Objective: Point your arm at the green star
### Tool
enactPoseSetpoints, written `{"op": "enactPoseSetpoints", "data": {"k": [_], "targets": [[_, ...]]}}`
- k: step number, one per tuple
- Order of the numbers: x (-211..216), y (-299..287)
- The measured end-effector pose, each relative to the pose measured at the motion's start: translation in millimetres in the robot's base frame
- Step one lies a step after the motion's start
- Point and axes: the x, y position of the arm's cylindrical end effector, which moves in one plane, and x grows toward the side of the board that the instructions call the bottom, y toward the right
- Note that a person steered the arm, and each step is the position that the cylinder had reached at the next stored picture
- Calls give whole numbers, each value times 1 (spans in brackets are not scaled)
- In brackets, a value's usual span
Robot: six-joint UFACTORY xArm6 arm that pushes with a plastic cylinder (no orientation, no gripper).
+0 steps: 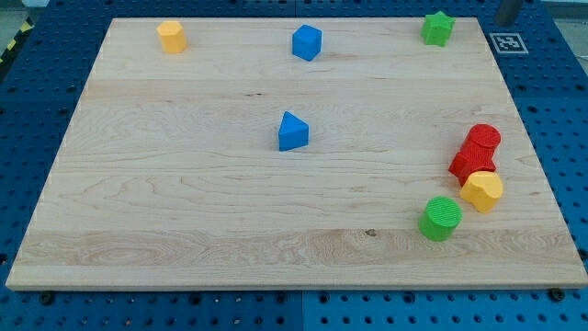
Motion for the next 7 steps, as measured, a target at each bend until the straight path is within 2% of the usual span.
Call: {"op": "enactPoseSetpoints", "data": {"k": [4,6,7], "targets": [[7,-2],[27,-46],[23,-27]]}}
